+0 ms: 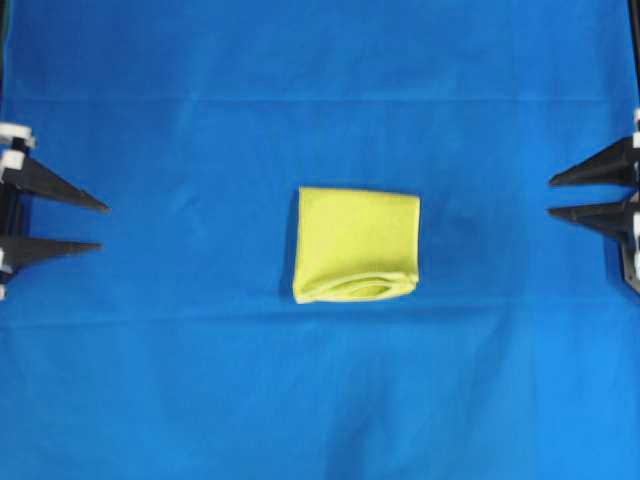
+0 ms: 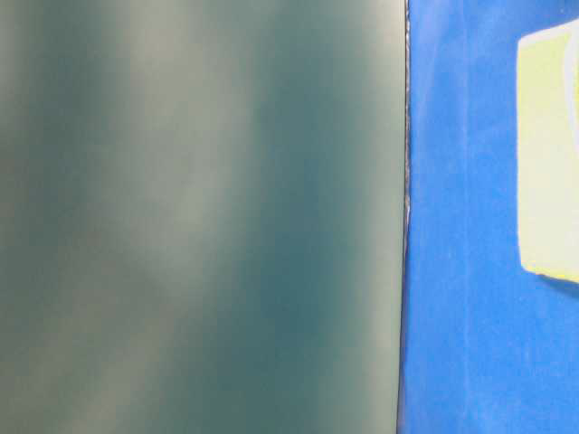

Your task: Fold the yellow towel.

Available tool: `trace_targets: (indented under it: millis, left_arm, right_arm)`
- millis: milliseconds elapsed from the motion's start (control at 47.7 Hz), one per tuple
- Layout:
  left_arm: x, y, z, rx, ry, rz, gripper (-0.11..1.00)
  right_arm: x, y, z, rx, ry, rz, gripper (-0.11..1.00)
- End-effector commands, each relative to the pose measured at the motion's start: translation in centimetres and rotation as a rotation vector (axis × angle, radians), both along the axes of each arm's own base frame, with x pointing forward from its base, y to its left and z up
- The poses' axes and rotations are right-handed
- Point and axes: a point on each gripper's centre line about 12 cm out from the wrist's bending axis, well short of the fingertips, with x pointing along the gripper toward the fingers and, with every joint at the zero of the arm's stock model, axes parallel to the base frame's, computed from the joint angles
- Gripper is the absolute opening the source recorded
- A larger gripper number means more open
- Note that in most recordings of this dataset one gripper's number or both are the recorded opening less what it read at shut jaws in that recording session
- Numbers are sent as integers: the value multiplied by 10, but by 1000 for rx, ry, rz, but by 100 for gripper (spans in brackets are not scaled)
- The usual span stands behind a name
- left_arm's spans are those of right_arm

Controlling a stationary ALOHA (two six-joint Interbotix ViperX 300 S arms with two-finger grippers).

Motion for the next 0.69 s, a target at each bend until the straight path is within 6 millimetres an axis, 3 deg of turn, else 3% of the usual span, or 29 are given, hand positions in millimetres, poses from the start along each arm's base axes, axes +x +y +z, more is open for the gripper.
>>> trace_targets:
  millis: [0,293,671]
  left_arm:
    - [-6,4,2,-4,-14,21,46]
    - [-11,11,-14,-13,44,63,46]
    - [-11,12,-17,-14,47,69,46]
  right_arm:
    - [-3,-3,-1,-3,-30,-12,49]
    - [-8,-10,-20,2,-35,-51,48]
    - [-7,-10,-21,9,-37,-51,48]
